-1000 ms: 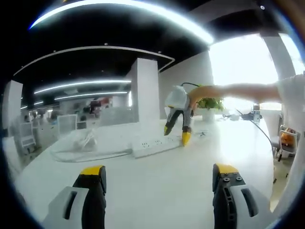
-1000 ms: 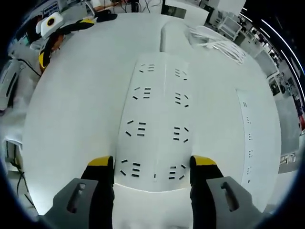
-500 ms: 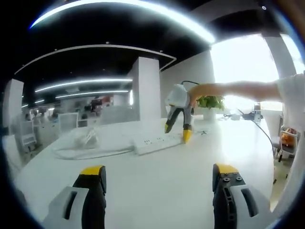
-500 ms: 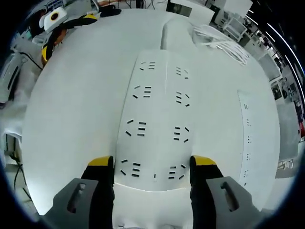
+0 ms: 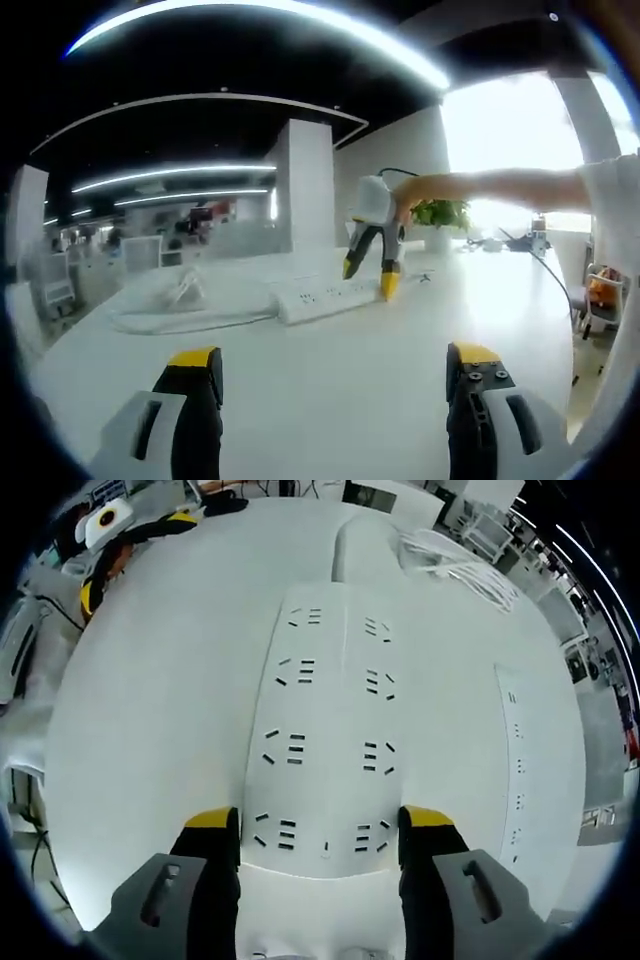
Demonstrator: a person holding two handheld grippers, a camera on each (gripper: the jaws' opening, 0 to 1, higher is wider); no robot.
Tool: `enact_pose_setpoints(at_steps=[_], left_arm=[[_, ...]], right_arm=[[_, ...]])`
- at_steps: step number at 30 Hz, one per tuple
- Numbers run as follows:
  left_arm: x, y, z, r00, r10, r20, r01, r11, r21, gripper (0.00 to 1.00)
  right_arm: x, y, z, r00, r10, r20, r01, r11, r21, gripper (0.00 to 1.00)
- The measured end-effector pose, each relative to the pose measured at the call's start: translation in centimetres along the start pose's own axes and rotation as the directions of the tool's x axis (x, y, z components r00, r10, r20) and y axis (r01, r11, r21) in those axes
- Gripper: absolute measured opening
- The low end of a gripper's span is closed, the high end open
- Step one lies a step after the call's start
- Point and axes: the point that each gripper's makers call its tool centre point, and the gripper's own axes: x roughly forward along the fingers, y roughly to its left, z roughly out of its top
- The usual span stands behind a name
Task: Straighten the power strip on the desk, plug the charger into it
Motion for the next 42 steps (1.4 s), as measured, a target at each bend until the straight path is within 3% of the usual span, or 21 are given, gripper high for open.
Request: enact_pose_setpoints(at_steps=[4,9,13,20,21,23,24,29,30,33,39,42], left_arm=[[0.0,0.0,0.1,1.000,0.001,0.002,-0.001,1.000,-0.001,0.95],[0.0,-0.1,0.0,1.000,-0.001,-0.002,0.001,1.000,0.003,0.96],[-0.1,-0.2,0.2,1.000,0.000,0.003,0.000,1.000,0.003,0.96],[-0.1,-0.3,0.2,1.000,0.001,0.000,-0.001,1.000,0.012,0.95],[-0.1,-0.4,0.3,1.000,0.000,0.001,0.000,1.000,0.012,0.95],[-0.2,-0.4,0.4,1.000,-0.001,0.006,0.001,1.000,0.016,0.96],[-0.2,-0.4,0.5,1.000,-0.002,0.007,0.002,1.000,0.017,0.95],[-0.4,-0.1,0.1,1.000,0.003,-0.004,-0.003,1.000,0.017,0.96],[-0.4,-0.1,0.1,1.000,0.005,-0.003,-0.005,1.000,0.016,0.96],[-0.4,0.1,0.2,1.000,0.008,0.002,-0.008,1.000,0.014,0.96],[-0.3,0.1,0.4,1.000,0.006,0.010,-0.007,1.000,0.013,0.96],[-0.2,0.0,0.4,1.000,0.006,0.012,-0.006,1.000,0.011,0.97]], right_arm=[[-0.3,-1.3,0.0,0.997,-0.077,0.020,0.076,0.996,0.049,0.76],[-2.2,-1.6,2.3,0.978,-0.120,0.172,0.103,0.989,0.105,0.84],[-4.2,-2.4,3.3,0.954,-0.196,0.228,0.170,0.977,0.127,0.90],[-6.8,-3.1,4.2,0.895,-0.333,0.296,0.251,0.926,0.282,0.94],[-7.1,-2.9,4.1,0.895,-0.332,0.297,0.251,0.927,0.278,0.94],[-8.0,-3.2,4.8,0.859,-0.377,0.347,0.271,0.909,0.315,0.93],[-8.8,-3.3,5.2,0.830,-0.405,0.384,0.281,0.897,0.341,0.93],[-11.3,-3.2,5.5,0.737,-0.489,0.467,0.324,0.862,0.391,0.96],[-11.4,-3.1,5.4,0.734,-0.494,0.465,0.327,0.858,0.395,0.96],[-12.5,-3.1,5.1,0.696,-0.537,0.477,0.349,0.833,0.428,0.97],[-14.0,-2.9,4.3,0.634,-0.593,0.496,0.369,0.796,0.480,0.98],[-14.7,-3.0,3.6,0.600,-0.635,0.487,0.389,0.763,0.516,0.98]])
